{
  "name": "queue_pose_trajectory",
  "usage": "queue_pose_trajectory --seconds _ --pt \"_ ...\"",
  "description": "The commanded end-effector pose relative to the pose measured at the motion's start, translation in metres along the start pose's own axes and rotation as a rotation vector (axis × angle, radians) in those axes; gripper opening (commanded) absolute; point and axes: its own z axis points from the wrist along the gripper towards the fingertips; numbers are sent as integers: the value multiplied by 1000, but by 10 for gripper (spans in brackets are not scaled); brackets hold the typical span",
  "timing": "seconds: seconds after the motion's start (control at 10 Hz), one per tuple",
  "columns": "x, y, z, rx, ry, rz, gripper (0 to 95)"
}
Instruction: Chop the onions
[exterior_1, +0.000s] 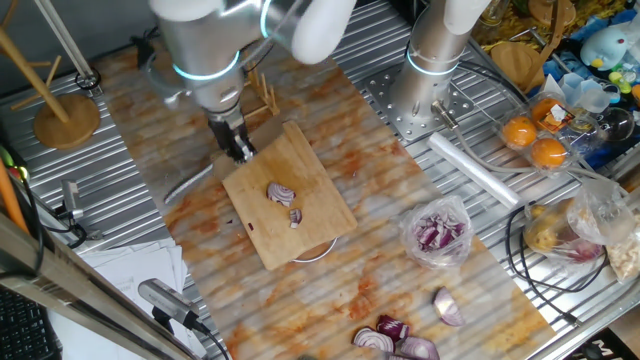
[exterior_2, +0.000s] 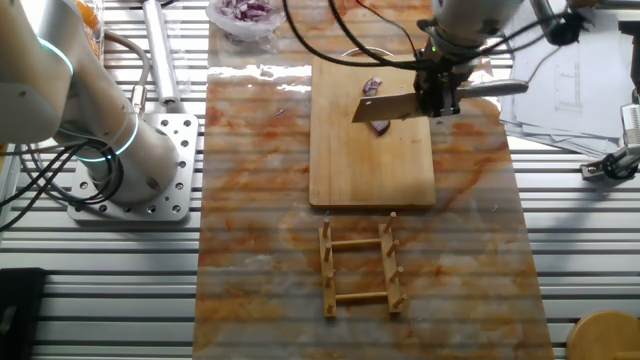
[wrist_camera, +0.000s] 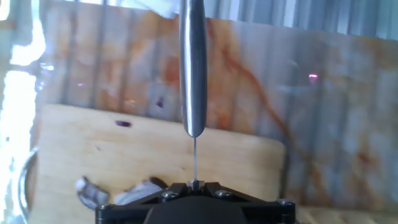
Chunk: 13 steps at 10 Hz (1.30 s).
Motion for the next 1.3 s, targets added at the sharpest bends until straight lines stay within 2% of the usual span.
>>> queue_pose_trajectory --seconds 0.1,0.2,0.4,0.6,0.7,0.9,1.0,1.1,1.2,1.3 --pt "-2 1 2 33 6 -28 0" --pt "-2 1 2 45 3 -59 0" --pt "-2 1 2 42 -9 -86 0" --pt "-2 1 2 53 -63 -100 0" --pt "-2 1 2 43 -80 -93 0" --pt "-2 1 2 29 -60 -52 0" --pt "-2 1 2 22 -33 -35 0" --pt "2 13 0 19 -19 -23 0" --pt "8 34 1 24 -14 -16 0" --pt "14 47 6 27 -16 -16 0"
